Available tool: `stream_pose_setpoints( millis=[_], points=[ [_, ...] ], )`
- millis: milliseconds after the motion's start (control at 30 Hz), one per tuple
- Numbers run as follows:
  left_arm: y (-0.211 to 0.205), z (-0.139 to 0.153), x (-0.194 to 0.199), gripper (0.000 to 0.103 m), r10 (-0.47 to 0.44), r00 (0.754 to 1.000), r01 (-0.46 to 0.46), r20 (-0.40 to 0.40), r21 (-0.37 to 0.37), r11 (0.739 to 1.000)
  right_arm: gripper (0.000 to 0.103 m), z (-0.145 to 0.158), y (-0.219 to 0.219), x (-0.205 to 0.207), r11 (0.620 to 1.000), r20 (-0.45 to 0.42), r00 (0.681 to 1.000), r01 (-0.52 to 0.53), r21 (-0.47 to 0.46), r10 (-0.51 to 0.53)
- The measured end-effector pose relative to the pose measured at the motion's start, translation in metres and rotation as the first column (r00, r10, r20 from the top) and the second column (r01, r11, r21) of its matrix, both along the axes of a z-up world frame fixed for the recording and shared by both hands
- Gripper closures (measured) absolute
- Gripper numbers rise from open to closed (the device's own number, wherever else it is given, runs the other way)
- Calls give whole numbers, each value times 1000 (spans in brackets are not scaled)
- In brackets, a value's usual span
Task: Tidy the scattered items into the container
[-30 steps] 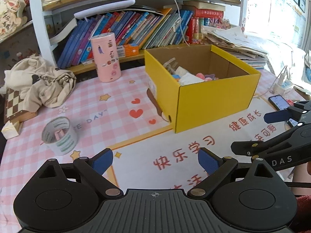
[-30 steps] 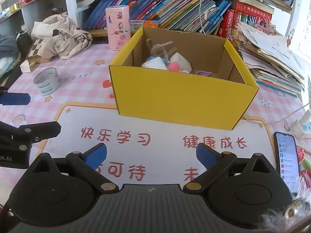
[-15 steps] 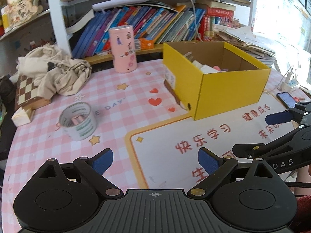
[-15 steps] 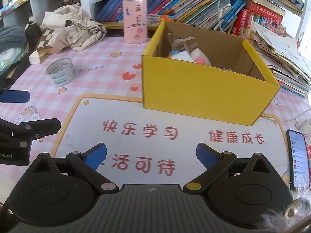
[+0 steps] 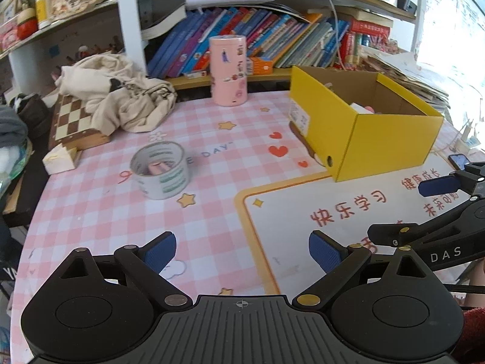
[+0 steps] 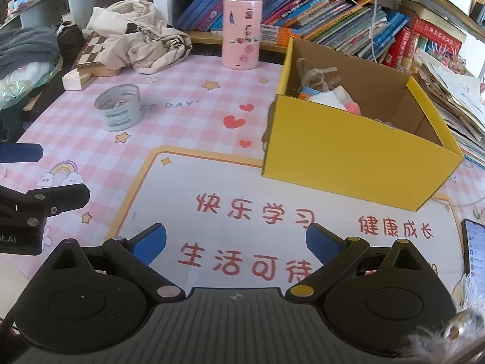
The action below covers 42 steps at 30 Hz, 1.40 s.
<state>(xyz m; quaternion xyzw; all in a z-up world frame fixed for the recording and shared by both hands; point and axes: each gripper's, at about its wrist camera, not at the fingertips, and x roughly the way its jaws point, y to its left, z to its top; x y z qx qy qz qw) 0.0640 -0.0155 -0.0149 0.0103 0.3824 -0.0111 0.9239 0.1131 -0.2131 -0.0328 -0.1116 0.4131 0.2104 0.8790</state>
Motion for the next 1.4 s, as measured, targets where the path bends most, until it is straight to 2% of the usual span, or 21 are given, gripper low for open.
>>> stream_pose_setpoints(
  millis=[333, 733, 1400],
  points=[
    [26, 2, -6, 7, 42, 999, -42, 22, -4, 999, 3, 5, 27, -3, 999, 24, 999, -48, -6, 48],
    [45, -5, -7, 7, 94, 996, -94, 3, -26, 995, 3, 2, 52, 1, 994, 10, 994, -108, -27, 108],
    [83, -15, 21, 7, 243, 970, -243, 3, -29, 970, 3, -9, 94, 48, 966, 9, 967, -255, -50, 256]
  ],
)
